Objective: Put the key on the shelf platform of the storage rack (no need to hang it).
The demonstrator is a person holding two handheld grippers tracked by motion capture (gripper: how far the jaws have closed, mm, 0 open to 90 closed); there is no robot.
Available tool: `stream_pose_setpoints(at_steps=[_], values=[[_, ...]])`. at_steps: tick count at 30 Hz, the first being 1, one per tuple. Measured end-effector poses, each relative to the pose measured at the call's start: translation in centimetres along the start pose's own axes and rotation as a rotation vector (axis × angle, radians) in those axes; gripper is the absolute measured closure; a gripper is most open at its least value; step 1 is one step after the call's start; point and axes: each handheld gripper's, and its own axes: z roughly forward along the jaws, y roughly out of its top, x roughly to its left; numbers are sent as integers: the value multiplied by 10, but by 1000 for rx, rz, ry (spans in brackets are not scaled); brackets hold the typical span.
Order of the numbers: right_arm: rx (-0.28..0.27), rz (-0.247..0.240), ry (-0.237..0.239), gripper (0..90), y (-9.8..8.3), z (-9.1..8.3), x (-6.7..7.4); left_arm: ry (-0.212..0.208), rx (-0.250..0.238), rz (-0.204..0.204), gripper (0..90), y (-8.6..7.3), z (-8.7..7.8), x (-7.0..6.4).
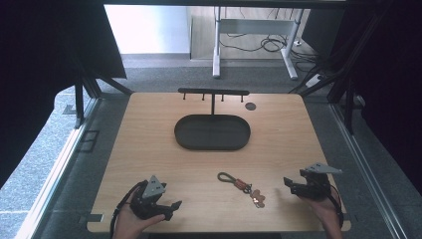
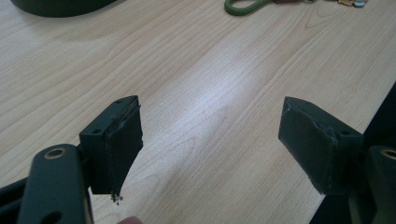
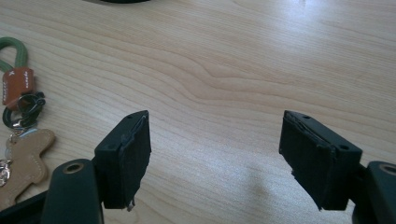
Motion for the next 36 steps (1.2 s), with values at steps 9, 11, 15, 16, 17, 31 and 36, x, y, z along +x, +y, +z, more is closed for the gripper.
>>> stream_pose_setpoints(at_steps=[9, 11, 15, 16, 17, 31, 36], values=[[7, -4, 27, 270, 0, 0, 3, -17, -6, -4, 223, 0, 3, 1], [10, 3, 37, 276, -1, -1, 5, -21, -4, -5, 223, 0, 4, 0], [31, -15, 30, 285, -1, -5, 10, -35, -3, -20, 222, -1, 2, 0], [31, -15, 30, 285, -1, -5, 10, -35, -3, -20, 223, -1, 2, 0], [35, -17, 27, 289, -2, -6, 10, -35, -9, -25, 223, 0, 2, 1], [110, -82, 26, 328, 13, -30, 14, -53, -15, -39, 223, -3, 2, 7], [137, -110, 23, 343, 22, -36, 19, -26, -15, -35, 225, -4, 3, 8]])
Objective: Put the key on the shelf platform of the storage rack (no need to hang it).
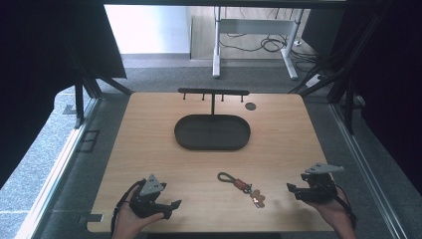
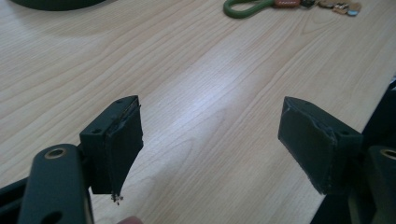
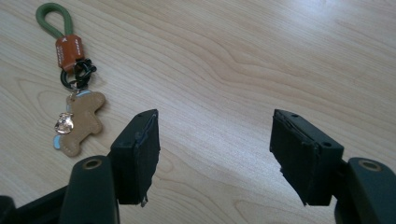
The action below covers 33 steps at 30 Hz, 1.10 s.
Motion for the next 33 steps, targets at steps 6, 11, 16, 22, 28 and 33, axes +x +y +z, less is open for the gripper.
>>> stream_pose_setpoints(at_steps=[6, 11, 16, 22, 28, 33], values=[[31, -37, 15, 366, 11, -1, 3, 7, -5, -7, 225, 0, 0, 2], [56, -71, 27, 385, 21, 1, 8, 4, -6, -1, 224, 1, -1, 0], [72, -92, 39, 388, 33, 1, 12, 3, -12, 5, 223, 1, -2, -1], [108, -102, 47, 394, 41, 1, 14, 6, -15, 5, 223, 1, -3, -1], [126, -121, 47, 402, 45, 7, 18, 2, -13, 12, 223, 2, -3, -2], [141, -135, 66, 408, 46, 16, 24, 5, -13, 12, 223, 2, -3, -3]])
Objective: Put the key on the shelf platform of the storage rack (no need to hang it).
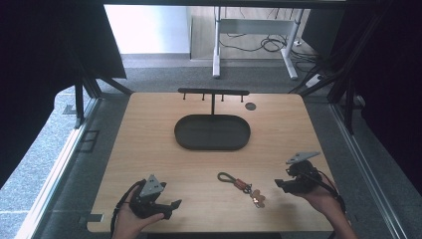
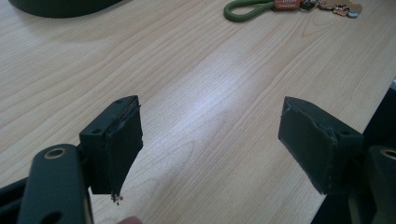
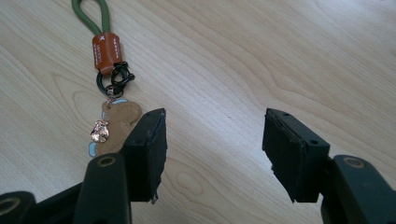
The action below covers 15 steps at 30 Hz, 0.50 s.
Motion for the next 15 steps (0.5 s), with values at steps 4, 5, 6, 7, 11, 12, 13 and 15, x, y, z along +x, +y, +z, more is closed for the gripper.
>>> stream_pose_setpoints(at_steps=[4, 5, 6, 7, 11, 12, 13, 15], values=[[16, -19, 14, 412, 5, 7, 4, 0, 4, -1, 223, 0, 1, 0], [16, -19, 14, 412, 5, 7, 4, 0, 6, -1, 223, 0, 2, 0], [22, -29, 18, 414, 7, 8, 5, -1, 7, 0, 223, -1, 2, 0], [24, -34, 19, 415, 8, 9, 6, -2, 9, 3, 223, -1, 3, 0], [31, -38, 23, 429, 11, 11, 10, 1, 5, 1, 223, 0, 1, 0], [33, -38, 24, 432, 12, 13, 11, 3, 2, 3, 223, -1, 0, 0], [41, -33, 27, 433, 12, 14, 12, 4, 0, 2, 223, -1, -1, 1], [48, -40, 31, 437, 13, 17, 14, 7, -1, 0, 223, -1, -1, 1]])
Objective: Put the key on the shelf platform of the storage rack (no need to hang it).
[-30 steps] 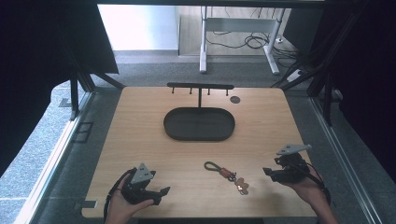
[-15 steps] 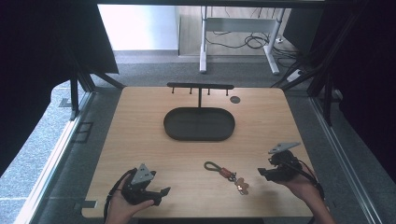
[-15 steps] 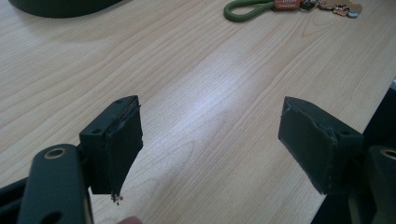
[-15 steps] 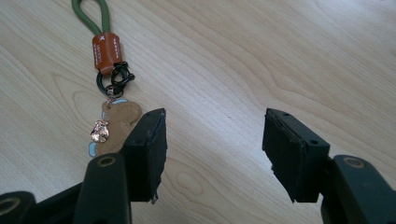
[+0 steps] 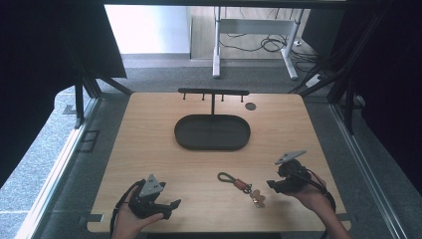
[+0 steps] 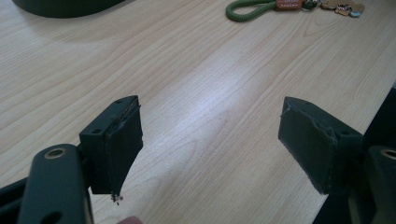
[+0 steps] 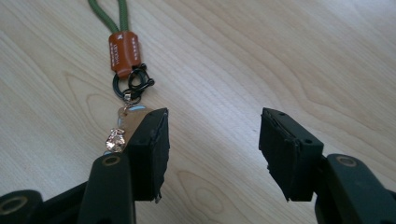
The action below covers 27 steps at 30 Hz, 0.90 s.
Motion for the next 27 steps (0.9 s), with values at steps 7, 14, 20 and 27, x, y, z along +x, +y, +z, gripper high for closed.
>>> stream_pose_setpoints(at_steps=[7, 14, 20, 27], values=[[16, -26, 16, 448, 3, 6, 6, -2, 7, 0, 223, 0, 2, 0], [28, -51, 29, 462, 11, 9, 14, 4, 1, 1, 224, 0, -1, 0], [37, -73, 36, 463, 17, 12, 22, 5, -7, 5, 223, 1, -4, -1], [51, -101, 44, 466, 28, 18, 30, 6, -8, 6, 223, 1, -6, -1]])
